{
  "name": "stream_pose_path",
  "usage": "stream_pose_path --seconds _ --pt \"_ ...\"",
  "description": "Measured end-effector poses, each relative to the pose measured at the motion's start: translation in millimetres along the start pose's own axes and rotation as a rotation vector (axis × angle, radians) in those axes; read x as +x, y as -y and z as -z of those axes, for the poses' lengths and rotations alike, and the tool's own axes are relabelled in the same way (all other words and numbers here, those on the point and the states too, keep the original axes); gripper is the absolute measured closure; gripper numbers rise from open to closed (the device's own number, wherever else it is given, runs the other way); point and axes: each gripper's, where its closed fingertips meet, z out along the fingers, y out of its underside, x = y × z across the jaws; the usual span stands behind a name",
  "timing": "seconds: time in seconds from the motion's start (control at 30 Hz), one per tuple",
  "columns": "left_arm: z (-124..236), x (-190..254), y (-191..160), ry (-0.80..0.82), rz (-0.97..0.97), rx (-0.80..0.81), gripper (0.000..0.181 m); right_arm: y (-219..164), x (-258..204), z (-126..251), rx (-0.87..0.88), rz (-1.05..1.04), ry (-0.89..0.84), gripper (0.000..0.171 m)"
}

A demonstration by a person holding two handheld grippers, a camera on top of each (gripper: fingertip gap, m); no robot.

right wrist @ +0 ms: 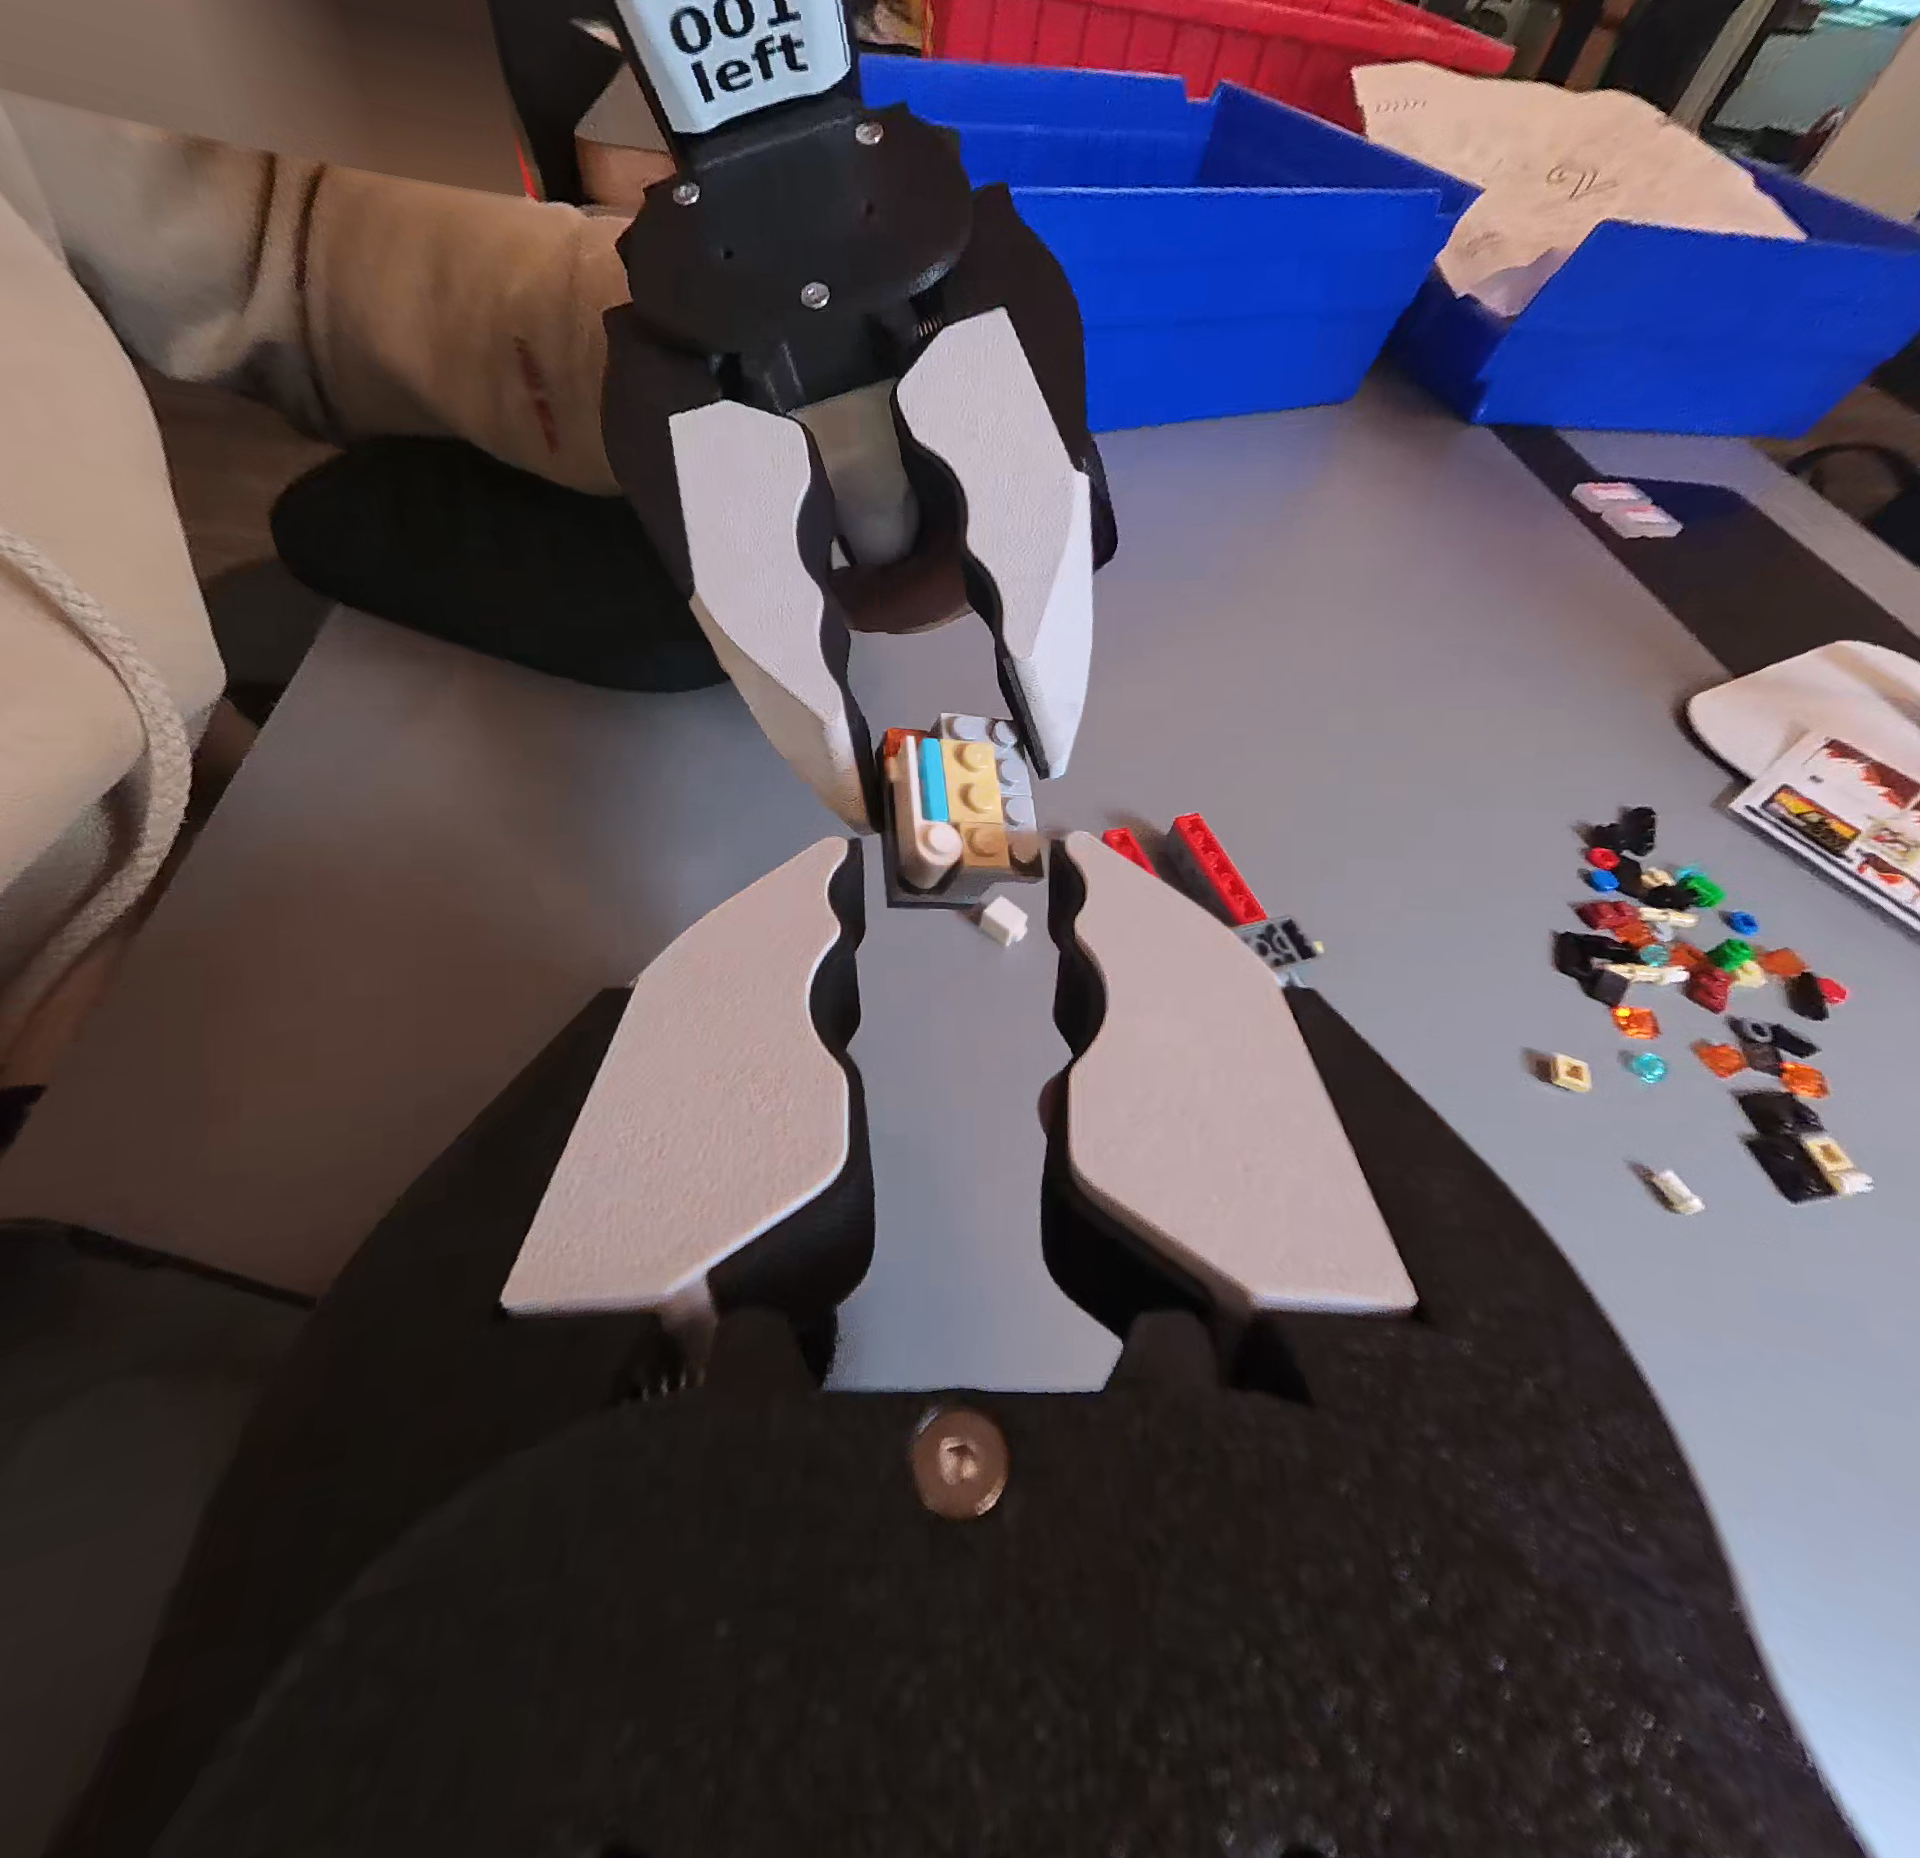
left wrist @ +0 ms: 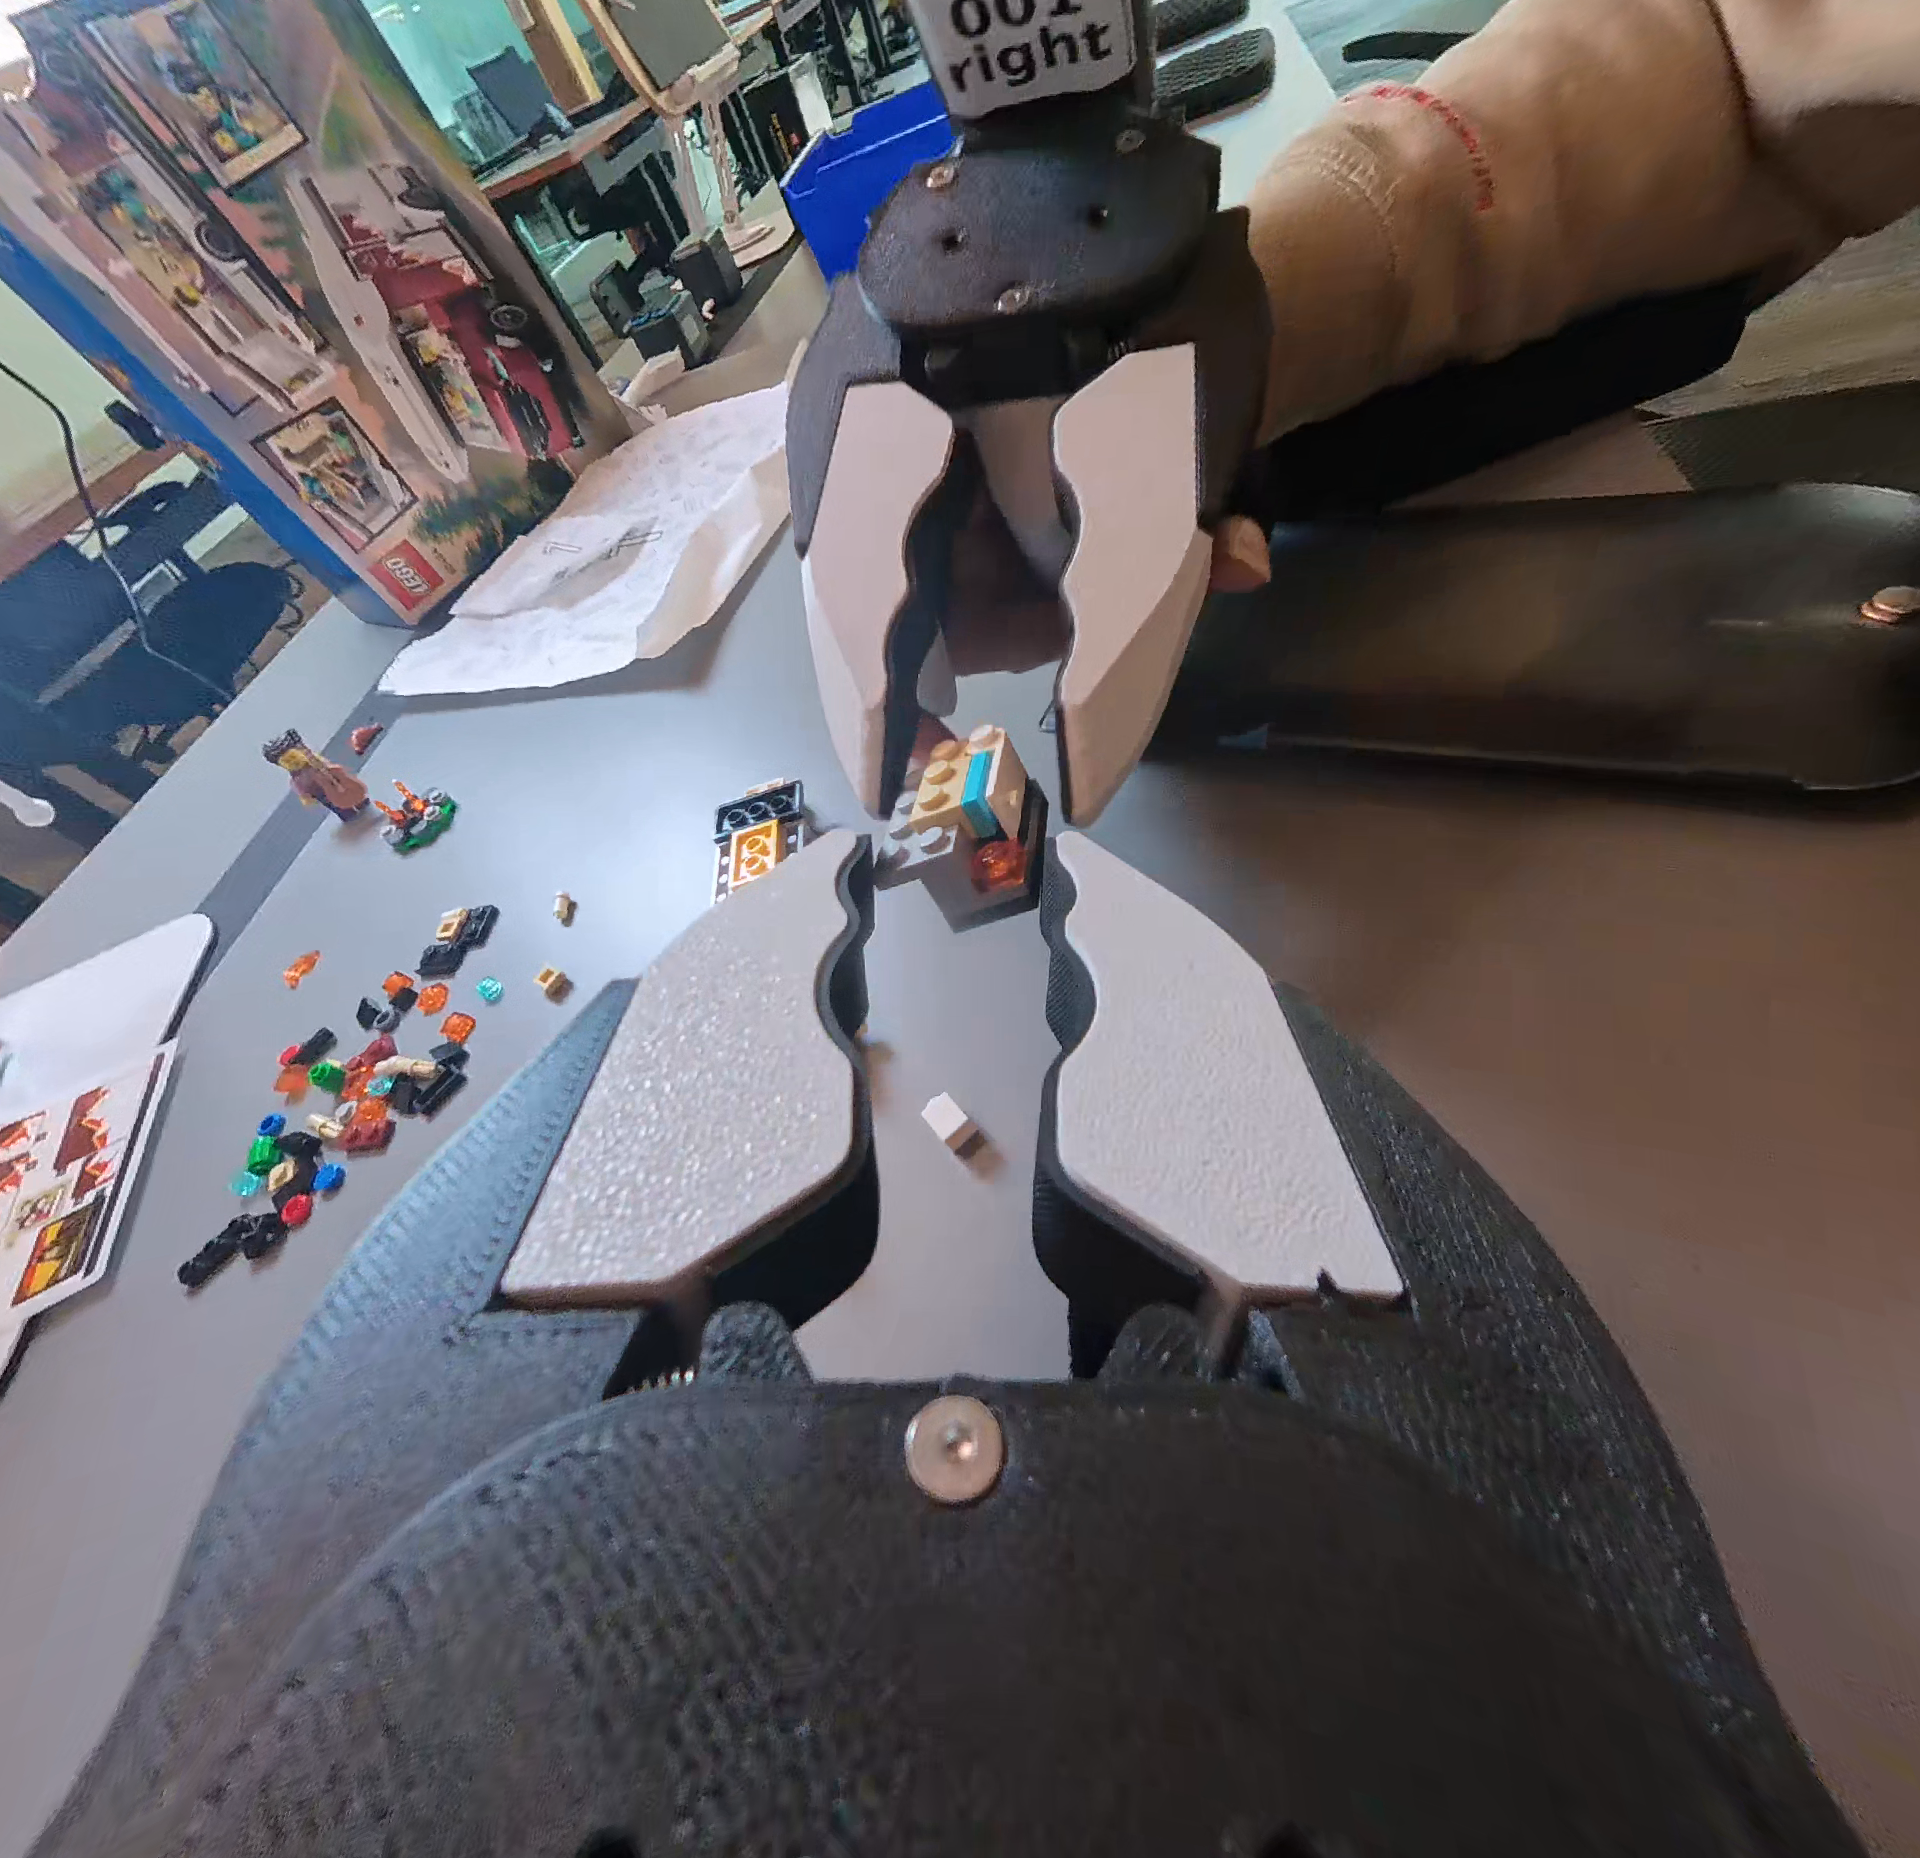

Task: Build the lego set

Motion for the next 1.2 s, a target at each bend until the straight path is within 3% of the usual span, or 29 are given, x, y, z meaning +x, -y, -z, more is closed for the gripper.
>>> stream_pose_path --seconds 0.1,0.23,0.43,0.7,0.9,1.1,1.2 --pt "-0.8 4.1 -2.3 -0.009 -0.042 -0.016 0.150 -6.0 -2.2 -3.1 -0.042 0.002 0.009 0.142" --pt "-2.7 2.8 -26.7 -0.051 0.046 -0.151 0.148 -27.8 3.0 -4.9 -0.190 0.080 -0.033 0.142" --pt "0.1 -8.3 -61.9 -0.020 0.163 -0.342 0.166 -59.9 8.2 -5.5 -0.401 0.181 -0.076 0.142" --pt "-6.7 -1.3 -81.0 -0.029 0.157 -0.452 0.164 -69.6 5.2 -11.3 -0.488 0.204 -0.059 0.142" --pt "-7.9 -0.4 -77.0 -0.033 0.053 -0.422 0.171 -67.6 6.2 -10.5 -0.471 0.169 -0.058 0.142" --pt "-2.1 -4.5 -22.7 0.008 -0.042 -0.114 0.171 -30.4 12.3 1.9 -0.255 0.016 -0.047 0.142" --pt "-1.7 -2.0 -13.4 0.011 -0.061 -0.058 0.171 -25.2 9.9 3.6 -0.218 -0.022 -0.023 0.142"
